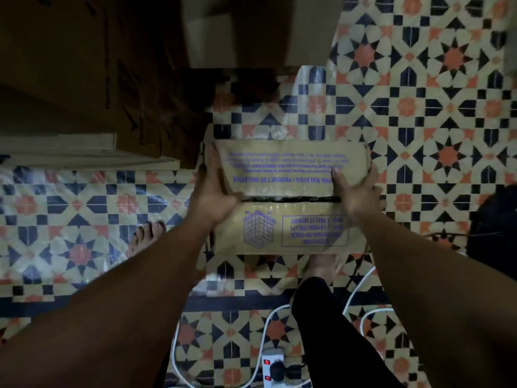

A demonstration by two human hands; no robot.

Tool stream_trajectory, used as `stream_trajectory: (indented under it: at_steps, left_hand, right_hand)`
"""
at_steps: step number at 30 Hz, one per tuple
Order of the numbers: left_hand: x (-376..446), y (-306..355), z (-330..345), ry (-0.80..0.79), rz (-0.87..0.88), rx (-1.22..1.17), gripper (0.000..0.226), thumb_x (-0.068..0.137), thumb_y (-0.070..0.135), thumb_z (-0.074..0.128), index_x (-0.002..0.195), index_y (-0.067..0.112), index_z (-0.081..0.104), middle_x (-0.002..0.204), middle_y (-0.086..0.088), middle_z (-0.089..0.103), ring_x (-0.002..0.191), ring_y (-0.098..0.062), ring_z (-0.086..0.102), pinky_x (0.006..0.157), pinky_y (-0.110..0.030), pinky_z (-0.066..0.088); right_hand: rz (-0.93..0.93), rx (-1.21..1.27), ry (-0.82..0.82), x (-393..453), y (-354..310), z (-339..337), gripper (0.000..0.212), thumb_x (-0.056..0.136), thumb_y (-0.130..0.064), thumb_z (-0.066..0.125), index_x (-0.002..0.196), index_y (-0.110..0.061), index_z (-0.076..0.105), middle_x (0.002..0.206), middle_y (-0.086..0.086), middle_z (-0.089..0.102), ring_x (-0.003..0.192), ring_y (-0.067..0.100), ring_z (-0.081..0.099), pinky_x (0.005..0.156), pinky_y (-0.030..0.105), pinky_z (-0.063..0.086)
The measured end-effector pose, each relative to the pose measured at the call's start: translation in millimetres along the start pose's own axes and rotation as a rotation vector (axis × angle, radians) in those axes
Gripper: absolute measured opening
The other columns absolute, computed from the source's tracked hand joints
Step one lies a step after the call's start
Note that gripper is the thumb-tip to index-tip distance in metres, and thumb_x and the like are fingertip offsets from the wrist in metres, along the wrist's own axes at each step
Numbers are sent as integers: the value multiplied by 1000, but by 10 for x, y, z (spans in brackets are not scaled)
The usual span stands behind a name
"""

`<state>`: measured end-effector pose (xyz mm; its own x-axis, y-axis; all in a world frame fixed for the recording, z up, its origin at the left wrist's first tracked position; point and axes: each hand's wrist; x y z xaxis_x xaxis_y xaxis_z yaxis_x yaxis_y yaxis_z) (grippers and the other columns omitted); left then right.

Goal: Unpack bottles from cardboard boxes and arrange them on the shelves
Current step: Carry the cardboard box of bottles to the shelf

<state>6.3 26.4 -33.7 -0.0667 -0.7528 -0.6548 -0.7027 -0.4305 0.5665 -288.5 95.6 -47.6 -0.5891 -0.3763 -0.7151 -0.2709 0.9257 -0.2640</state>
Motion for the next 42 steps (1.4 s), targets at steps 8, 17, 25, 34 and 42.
stream_trajectory:
  at_steps: [8,17,25,34,42]
  left_hand:
    - [180,-212,-61,4,-148,128,88,98,24,66,162,36,7,155,-12,45,132,-38,52,97,-39,44]
    - [461,-90,5,-2,-315,343,59,94,17,71,145,6,44,138,-24,57,123,-42,58,101,-50,52]
    - [330,-47,-73,-27,-298,350,64,86,20,79,142,7,50,139,-23,57,127,-42,55,102,-43,48]
    - [-1042,413,-755,18,-356,235,43,90,36,62,131,27,53,126,-14,65,114,-38,61,98,-38,50]
    - [-3135,901,-1449,264,-415,-53,48,92,17,63,140,16,57,121,-15,70,112,-36,65,97,-41,53]
  right_hand:
    - [-85,183,36,-46,250,-188,51,106,-22,42,154,-38,34,141,12,56,129,36,51,105,46,41]
    - [-117,-124,55,242,202,-248,53,103,-29,46,152,-36,29,134,19,55,121,42,55,102,55,47]
    - [-140,-298,-15,219,162,-369,31,96,-6,58,127,-7,59,113,18,66,102,34,62,89,44,52]
    - [-284,-413,-89,-828,-158,-1278,20,91,-1,62,111,0,66,95,18,67,80,26,53,72,32,41]
    - [-536,-633,-166,-2260,-808,-2381,15,92,-10,65,106,-6,63,96,16,70,74,26,56,65,30,42]
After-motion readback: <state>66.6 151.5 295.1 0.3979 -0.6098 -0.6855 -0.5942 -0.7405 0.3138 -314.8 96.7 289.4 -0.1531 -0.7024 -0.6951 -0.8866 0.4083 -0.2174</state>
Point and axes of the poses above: each hand's wrist, its own x-axis towards the middle knuckle, its own z-axis out of the palm, y = z × x
